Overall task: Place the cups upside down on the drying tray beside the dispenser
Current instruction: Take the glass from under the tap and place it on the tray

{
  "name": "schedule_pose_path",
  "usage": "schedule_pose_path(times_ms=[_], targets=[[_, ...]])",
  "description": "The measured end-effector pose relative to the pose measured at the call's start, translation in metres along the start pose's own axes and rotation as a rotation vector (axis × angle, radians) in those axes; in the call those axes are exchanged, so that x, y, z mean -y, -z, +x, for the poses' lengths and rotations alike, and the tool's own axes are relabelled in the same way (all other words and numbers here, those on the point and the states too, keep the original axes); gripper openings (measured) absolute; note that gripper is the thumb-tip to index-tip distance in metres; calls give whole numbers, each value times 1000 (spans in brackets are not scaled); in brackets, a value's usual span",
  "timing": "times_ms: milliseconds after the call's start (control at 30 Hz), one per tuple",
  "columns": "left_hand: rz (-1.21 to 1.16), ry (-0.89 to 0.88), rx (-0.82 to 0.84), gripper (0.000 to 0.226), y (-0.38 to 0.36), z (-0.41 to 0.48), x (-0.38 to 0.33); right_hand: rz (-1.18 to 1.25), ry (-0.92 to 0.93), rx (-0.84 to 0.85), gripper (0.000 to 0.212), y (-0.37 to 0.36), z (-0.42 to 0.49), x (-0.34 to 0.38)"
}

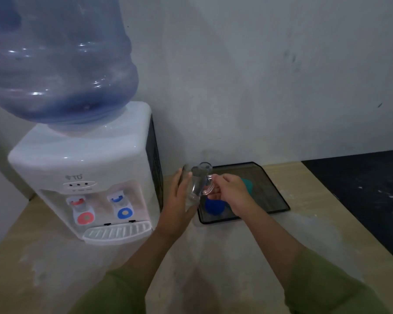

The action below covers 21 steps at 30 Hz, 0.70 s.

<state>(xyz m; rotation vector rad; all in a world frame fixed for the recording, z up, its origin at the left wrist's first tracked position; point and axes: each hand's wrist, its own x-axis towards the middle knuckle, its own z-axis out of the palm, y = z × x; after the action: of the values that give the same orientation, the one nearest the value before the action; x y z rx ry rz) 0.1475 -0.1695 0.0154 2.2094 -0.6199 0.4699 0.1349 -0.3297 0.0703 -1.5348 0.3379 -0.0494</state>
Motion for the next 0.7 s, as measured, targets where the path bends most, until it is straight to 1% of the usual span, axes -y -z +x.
schedule_pose_path(times_ms=[100,233,367,433,467,533,600,700], targets=[[-1,-18,27,84,-7,31,-5,34,-12,27,21,19,21,9],[-95,31,144,78,-14,79,-15,-28,-5,30,25,48,53,20],[-120,118,191,73,-33,129,-22,-70,-18,-65,20,94,97,22],[-63,125,262,72,-48,151,-21,-196,-25,-121,16,118,120,12],[-19,124,308,73,-55,161,-19,-305,-28,-141,17,129,130,5],[55,125,418,74,-73,181,-16,-527,-35,-130,24,151,149,-12],[114,105,538,73,-90,194,-13,-711,-74,-40,33,166,160,-32],[230,101,757,71,-119,211,-8,-943,-150,151,52,185,177,-68]])
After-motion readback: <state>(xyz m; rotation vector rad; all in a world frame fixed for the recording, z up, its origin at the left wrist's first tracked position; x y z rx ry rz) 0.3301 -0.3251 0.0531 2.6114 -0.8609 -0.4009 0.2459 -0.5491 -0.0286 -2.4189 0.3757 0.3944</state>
